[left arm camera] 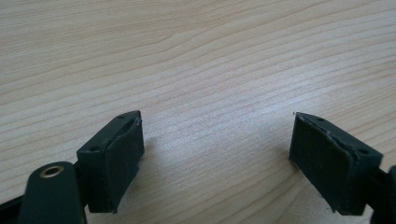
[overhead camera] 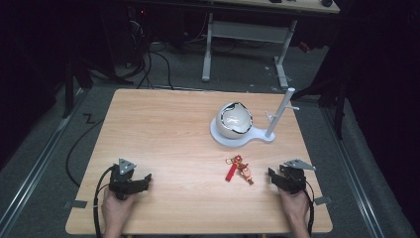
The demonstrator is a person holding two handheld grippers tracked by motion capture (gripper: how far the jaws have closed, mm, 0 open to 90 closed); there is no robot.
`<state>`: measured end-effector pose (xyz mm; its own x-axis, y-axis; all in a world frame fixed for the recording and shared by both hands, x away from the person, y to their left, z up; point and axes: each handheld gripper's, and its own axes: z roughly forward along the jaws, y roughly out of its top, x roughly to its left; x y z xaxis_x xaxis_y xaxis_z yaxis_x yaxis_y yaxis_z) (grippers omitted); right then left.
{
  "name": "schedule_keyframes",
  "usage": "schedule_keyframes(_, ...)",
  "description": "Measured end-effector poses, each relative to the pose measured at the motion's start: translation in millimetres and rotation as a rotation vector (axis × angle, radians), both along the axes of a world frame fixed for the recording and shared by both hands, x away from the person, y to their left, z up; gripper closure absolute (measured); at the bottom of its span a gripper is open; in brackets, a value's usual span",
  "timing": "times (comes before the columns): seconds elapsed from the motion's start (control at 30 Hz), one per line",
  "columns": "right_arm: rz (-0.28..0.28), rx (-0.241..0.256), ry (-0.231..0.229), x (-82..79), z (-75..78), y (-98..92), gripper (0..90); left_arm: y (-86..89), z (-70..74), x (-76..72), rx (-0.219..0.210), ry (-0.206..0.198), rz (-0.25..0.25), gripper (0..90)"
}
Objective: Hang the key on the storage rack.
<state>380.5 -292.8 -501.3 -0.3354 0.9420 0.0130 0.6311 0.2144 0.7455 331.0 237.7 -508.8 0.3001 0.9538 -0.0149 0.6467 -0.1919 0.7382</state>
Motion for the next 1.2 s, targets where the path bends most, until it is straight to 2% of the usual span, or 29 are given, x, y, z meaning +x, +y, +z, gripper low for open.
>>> schedule_keyframes(0.4,0.037,0.050,-0.025,-16.7,5.3,1.3,54.5,0.0,-0.1,0.0,-0.001,-0.001,0.000,18.3)
schedule_keyframes(0.63,0.092,0.055,-0.033,-25.9,9.1,15.2,55.8,0.0,0.0,0.0,0.000,0.000,0.000,18.3)
schedule_keyframes(0.73,0.123,0.072,-0.037,-31.6,10.5,23.4,55.7,0.0,-0.1,0.0,-0.001,-0.001,0.000,18.3)
schedule_keyframes(0.93,0.168,0.086,-0.038,-32.7,13.3,35.9,55.5,0.0,0.0,0.0,0.000,0.000,0.000,18.3)
schedule_keyframes(1.2,0.184,0.075,-0.035,-26.3,15.9,48.0,55.5,0.0,0.0,0.0,-0.001,-0.001,0.000,18.3)
